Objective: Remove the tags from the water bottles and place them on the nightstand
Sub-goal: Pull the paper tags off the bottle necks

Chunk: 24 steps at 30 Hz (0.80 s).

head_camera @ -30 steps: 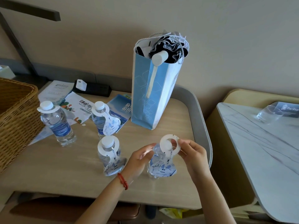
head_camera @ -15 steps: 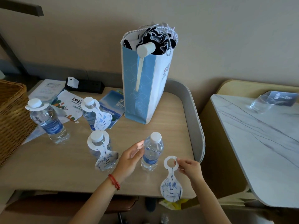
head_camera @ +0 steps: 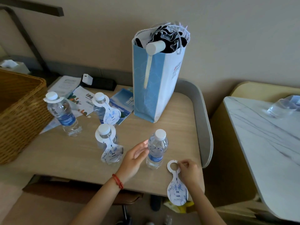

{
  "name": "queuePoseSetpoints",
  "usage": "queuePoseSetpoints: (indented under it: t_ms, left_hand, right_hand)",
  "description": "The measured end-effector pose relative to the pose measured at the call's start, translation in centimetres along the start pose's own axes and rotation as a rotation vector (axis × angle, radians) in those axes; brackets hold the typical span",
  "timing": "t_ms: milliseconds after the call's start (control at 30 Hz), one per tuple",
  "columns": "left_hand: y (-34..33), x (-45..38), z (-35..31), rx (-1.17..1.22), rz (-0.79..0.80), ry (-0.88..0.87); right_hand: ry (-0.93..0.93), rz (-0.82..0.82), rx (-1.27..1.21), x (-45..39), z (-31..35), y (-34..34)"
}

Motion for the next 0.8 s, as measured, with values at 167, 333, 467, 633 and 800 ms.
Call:
queuePoseSetpoints:
  t_ms: [167, 333, 467, 633, 800]
  left_hand:
    - [0.3, 1.6, -0.5, -0.011, -0.041, -0.006]
    - [1.4, 3.5, -2.3, -0.093, -0.165, -0.076]
    - [3.4, 5.4, -4.7, -0.249, -0.313, -0.188]
    - [5.3, 7.3, -7.5, -0.597, -0.375, -0.383]
    - [6.5, 8.6, -8.6, -0.718, -0.286, -0.519]
  right_hand:
    - [0.082, 0.024, -0.186, 1.7, 2.5, 1.6]
    - [0.222, 0.079, -0.345, 3.3, 7.3, 3.3]
    - [0.373, 0.050, -0.358, 5.0, 10.5, 4.9]
    - [0.637, -0.081, -0.239, 8.8, 13.7, 6.8]
    - [0.794, -0.188, -0.093, 13.1, 16.3, 5.9]
Point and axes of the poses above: each hand's wrist, its own x-axis away from the middle knuckle, its own y-axis out of the back of the hand, z = x × y, the point moved 8 cm from there along -x, towards the middle knuckle, and after that the axes turned 3 degrees about -x, right-handed, at the moved point
